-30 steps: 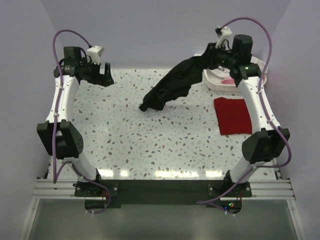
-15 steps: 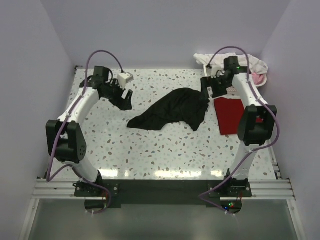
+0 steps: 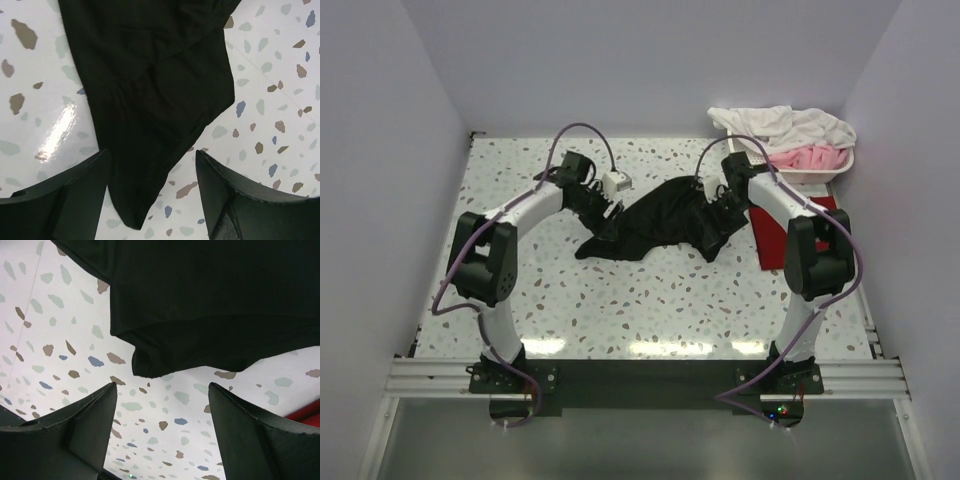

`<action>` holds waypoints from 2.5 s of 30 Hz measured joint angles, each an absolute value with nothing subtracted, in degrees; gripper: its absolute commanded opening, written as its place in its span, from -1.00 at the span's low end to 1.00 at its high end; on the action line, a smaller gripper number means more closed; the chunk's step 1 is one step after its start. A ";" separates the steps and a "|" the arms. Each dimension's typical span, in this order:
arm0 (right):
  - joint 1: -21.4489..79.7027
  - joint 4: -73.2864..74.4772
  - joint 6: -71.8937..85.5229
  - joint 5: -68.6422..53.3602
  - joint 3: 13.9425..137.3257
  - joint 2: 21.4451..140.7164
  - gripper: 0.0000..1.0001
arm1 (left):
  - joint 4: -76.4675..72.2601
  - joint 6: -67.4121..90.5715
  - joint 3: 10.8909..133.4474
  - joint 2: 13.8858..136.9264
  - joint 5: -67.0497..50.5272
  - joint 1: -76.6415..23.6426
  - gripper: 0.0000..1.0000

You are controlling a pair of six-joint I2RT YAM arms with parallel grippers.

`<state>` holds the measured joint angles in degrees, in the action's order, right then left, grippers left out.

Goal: Fold and stack the t-shirts
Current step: Flatten the tshirt out

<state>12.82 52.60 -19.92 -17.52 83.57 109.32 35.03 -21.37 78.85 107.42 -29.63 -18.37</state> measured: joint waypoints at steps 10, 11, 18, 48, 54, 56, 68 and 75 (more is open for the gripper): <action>14.50 46.76 -17.04 -14.66 82.02 109.75 0.34 | 31.22 -18.22 73.34 108.25 -25.69 -20.75 0.44; 14.61 46.50 -16.82 -14.50 82.02 109.93 0.33 | 30.92 -17.72 72.95 108.25 -25.47 -20.71 0.41; 16.40 44.45 -15.73 -14.09 80.90 111.24 0.38 | 28.69 -15.51 70.61 108.25 -23.97 -21.12 0.31; 13.50 55.05 -26.02 -9.89 92.12 99.44 -1.00 | 45.08 -19.11 84.07 105.78 -23.16 -4.80 -0.40; 9.23 60.75 -24.53 -14.02 99.57 103.42 -1.00 | 44.27 -20.75 78.76 104.68 -25.50 -5.96 0.02; 8.05 61.56 -23.29 -15.62 100.77 104.09 -1.00 | 43.86 -20.80 76.25 104.68 -25.28 -6.37 0.01; 6.09 62.59 -19.35 -17.61 102.89 104.09 -1.00 | 37.71 -20.49 69.12 107.02 -21.54 -12.38 -0.30; 5.37 63.13 -19.55 -17.17 106.50 104.07 -1.00 | 35.55 -19.16 70.04 108.12 -20.36 -12.53 -1.00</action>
<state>5.37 63.13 -19.55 -17.17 106.50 104.07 35.55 -19.16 70.04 108.12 -20.36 -12.53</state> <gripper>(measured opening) 0.023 0.025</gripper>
